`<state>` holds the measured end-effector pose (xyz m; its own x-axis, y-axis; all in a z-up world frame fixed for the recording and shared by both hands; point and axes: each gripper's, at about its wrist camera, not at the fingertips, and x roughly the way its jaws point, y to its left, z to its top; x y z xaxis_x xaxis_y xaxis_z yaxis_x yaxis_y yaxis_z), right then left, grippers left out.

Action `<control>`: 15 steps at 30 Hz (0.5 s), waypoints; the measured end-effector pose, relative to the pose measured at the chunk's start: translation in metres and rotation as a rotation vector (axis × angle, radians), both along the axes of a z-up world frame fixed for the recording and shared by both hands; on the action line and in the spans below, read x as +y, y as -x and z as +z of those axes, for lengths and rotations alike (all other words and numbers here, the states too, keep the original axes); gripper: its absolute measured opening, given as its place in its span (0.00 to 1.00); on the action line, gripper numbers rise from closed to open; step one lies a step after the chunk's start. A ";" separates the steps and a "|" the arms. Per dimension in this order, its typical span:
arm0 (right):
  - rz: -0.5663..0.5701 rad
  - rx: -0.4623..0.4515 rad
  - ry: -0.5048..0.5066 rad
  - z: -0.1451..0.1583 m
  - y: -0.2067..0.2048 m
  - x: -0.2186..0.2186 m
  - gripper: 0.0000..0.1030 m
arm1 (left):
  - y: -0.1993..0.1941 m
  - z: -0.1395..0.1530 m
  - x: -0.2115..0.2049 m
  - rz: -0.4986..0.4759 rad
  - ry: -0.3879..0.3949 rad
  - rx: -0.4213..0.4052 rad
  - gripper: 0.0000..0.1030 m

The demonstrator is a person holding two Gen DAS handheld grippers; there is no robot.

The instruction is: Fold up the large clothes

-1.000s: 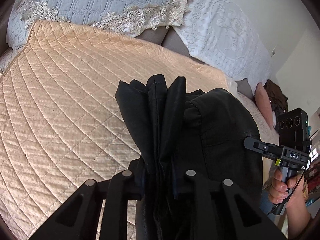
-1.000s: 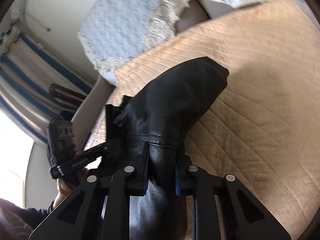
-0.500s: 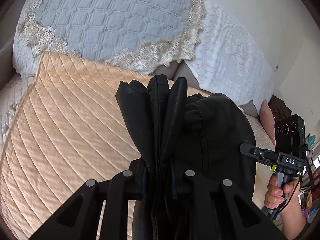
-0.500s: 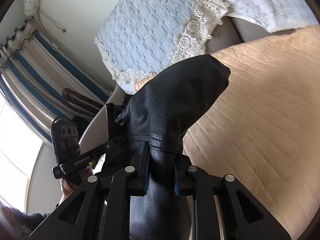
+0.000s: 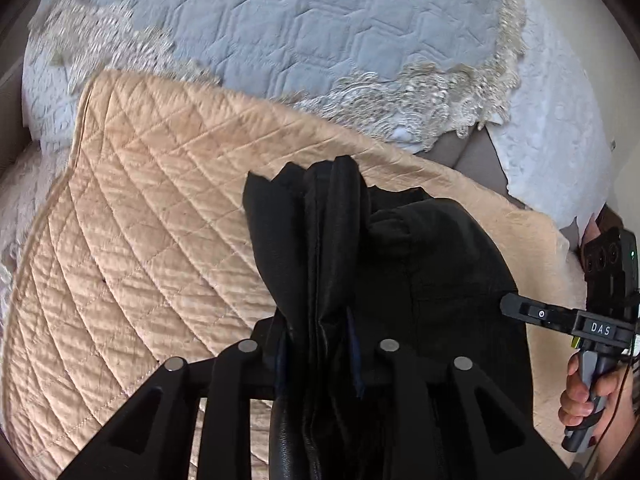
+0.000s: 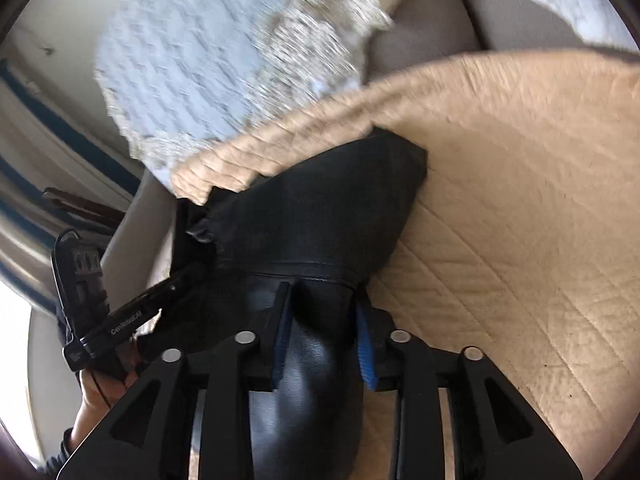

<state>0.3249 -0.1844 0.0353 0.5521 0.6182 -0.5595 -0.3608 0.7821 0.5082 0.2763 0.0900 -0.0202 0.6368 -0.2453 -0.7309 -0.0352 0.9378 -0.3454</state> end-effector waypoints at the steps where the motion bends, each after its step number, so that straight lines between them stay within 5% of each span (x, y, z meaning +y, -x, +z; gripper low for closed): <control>1: -0.001 -0.017 0.009 0.003 0.003 -0.001 0.35 | 0.003 0.000 0.004 -0.004 0.015 -0.006 0.26; 10: 0.041 -0.192 0.099 0.026 0.081 0.007 0.35 | 0.097 0.061 -0.008 -0.037 -0.022 -0.198 0.25; 15: 0.089 -0.184 0.199 -0.002 0.107 0.035 0.35 | 0.117 0.033 -0.030 -0.051 -0.100 -0.142 0.21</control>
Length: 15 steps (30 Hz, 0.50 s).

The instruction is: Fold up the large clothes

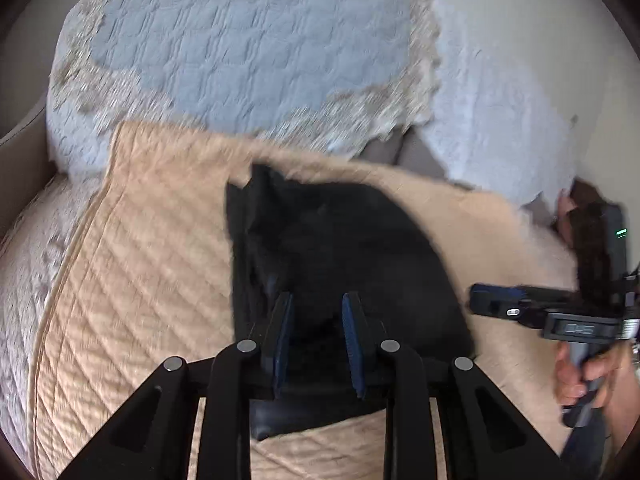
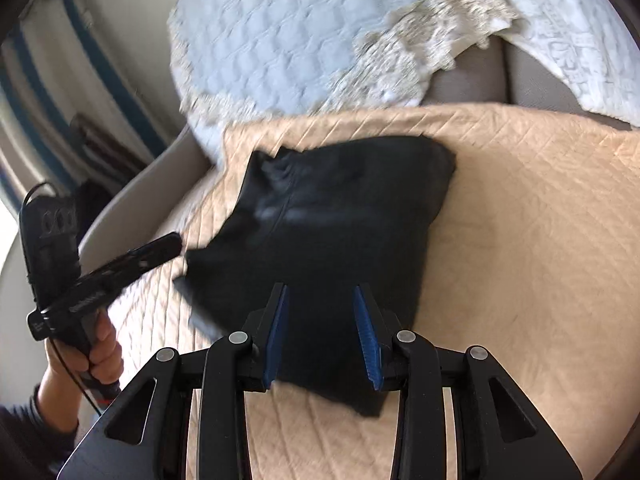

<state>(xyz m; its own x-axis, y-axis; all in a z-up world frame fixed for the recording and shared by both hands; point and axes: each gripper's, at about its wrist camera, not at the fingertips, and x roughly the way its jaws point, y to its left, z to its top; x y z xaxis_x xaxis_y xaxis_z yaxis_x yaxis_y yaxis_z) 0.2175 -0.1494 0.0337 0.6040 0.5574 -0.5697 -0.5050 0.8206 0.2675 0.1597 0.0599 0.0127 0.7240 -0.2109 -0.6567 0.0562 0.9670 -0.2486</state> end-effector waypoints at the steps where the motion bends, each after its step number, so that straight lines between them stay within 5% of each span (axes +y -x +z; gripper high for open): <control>1: -0.007 0.007 0.033 -0.005 -0.001 0.006 0.35 | -0.001 -0.013 0.005 0.017 0.014 0.039 0.21; 5: -0.027 0.001 0.072 -0.018 -0.002 0.012 0.35 | 0.006 -0.031 0.015 0.066 0.038 0.078 0.22; 15: -0.047 -0.027 0.105 -0.006 0.024 0.006 0.35 | 0.021 -0.011 0.002 0.098 -0.041 0.070 0.22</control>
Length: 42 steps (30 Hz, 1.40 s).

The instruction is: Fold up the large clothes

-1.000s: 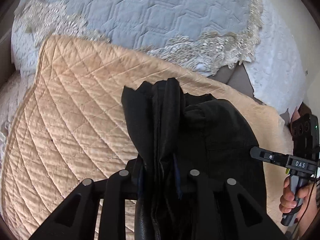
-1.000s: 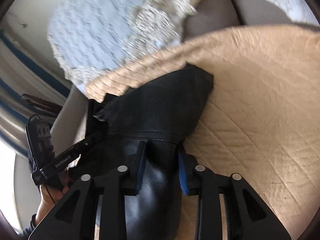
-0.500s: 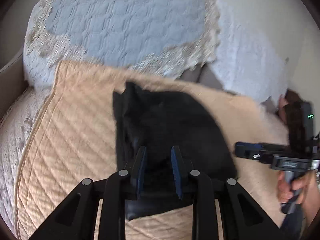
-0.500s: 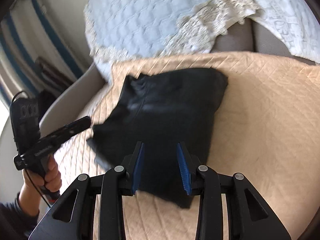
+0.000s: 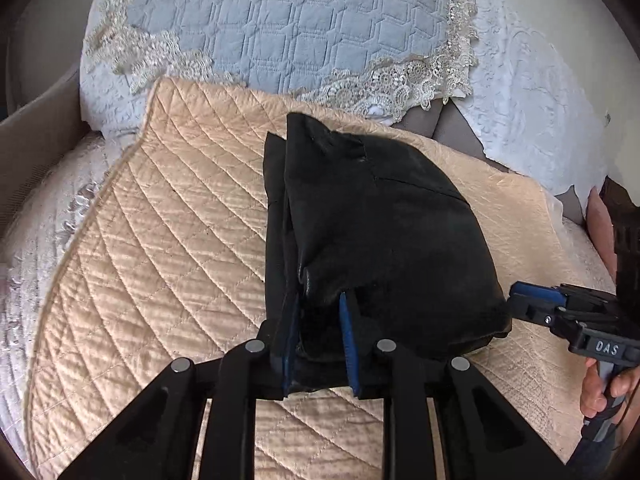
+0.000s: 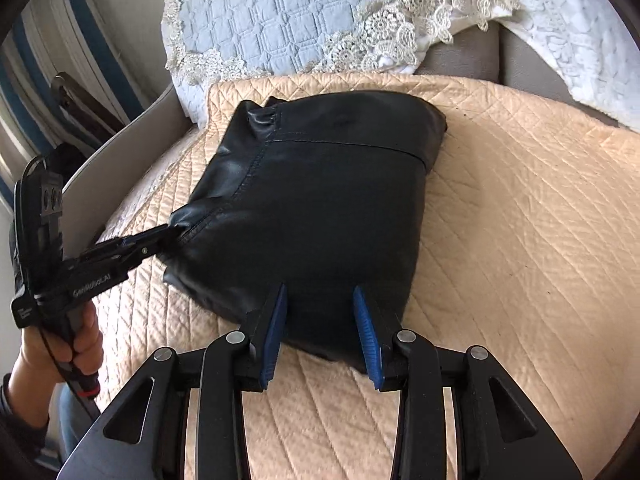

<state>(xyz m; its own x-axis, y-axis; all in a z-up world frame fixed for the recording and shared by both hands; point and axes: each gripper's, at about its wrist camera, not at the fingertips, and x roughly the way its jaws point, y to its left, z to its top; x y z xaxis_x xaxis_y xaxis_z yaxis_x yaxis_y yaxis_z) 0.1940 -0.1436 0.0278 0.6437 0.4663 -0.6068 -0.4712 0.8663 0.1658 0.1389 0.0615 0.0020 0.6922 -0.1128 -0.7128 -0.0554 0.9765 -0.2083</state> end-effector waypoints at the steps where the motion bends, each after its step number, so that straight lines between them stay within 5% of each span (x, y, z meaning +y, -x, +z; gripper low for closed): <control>1: 0.002 -0.011 0.008 0.002 0.004 0.001 0.35 | 0.004 0.005 -0.002 0.010 -0.020 -0.003 0.22; 4: 0.002 -0.044 0.021 0.005 0.022 0.002 0.37 | 0.019 0.018 -0.008 0.028 -0.036 -0.014 0.22; 7: -0.009 -0.072 0.016 0.008 0.039 0.002 0.50 | 0.036 0.027 -0.015 0.034 -0.041 -0.017 0.25; 14: -0.038 -0.087 -0.008 0.002 0.075 -0.005 0.50 | 0.069 0.029 -0.029 0.037 -0.081 -0.004 0.40; 27: -0.111 -0.037 0.085 -0.053 0.081 -0.012 0.51 | 0.083 -0.033 -0.021 0.093 -0.148 0.130 0.45; 42: -0.128 -0.055 0.112 -0.075 0.073 -0.005 0.60 | 0.080 -0.043 -0.023 0.113 -0.146 0.101 0.59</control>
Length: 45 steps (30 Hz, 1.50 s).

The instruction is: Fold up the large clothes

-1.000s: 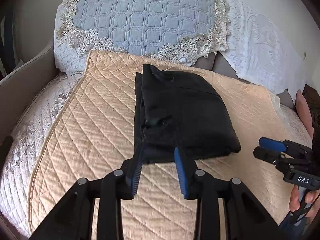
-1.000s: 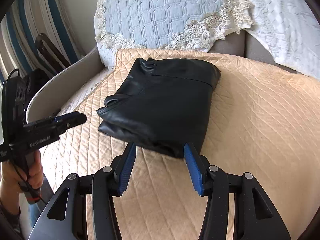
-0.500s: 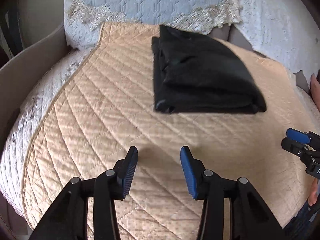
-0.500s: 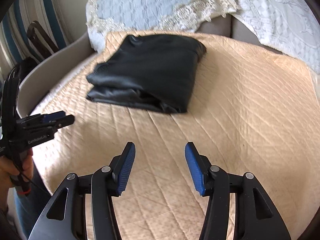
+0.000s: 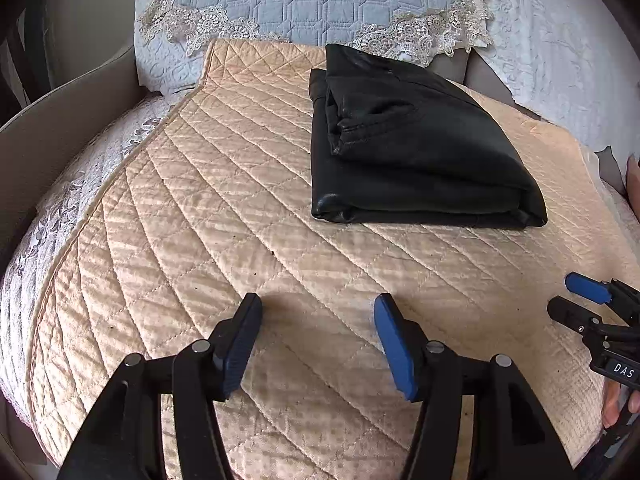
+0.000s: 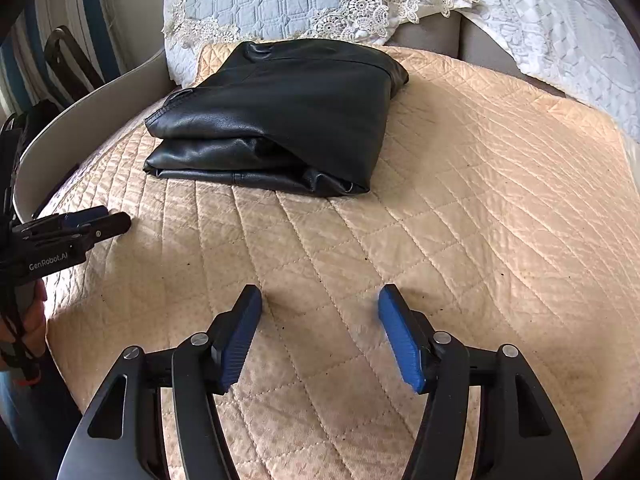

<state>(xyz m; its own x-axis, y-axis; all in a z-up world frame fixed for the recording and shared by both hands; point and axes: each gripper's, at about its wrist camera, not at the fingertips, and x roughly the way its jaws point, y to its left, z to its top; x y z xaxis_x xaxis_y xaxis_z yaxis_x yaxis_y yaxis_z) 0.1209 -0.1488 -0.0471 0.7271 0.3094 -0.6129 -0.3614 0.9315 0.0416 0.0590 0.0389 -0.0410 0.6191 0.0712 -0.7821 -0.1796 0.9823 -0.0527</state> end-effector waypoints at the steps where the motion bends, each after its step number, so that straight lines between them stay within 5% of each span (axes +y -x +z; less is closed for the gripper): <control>1: 0.001 -0.001 -0.001 0.000 0.000 0.000 0.60 | 0.000 0.000 0.000 -0.001 -0.001 0.000 0.59; 45: 0.011 0.025 0.024 0.000 -0.002 0.004 0.61 | -0.007 -0.003 0.005 -0.022 -0.026 0.035 0.65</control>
<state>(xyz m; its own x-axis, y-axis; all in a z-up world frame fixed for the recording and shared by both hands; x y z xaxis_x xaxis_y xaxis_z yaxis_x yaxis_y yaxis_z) 0.1231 -0.1451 -0.0475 0.7080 0.3022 -0.6383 -0.3704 0.9284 0.0287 0.0665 0.0435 -0.0442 0.5932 0.0787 -0.8012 -0.1596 0.9870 -0.0212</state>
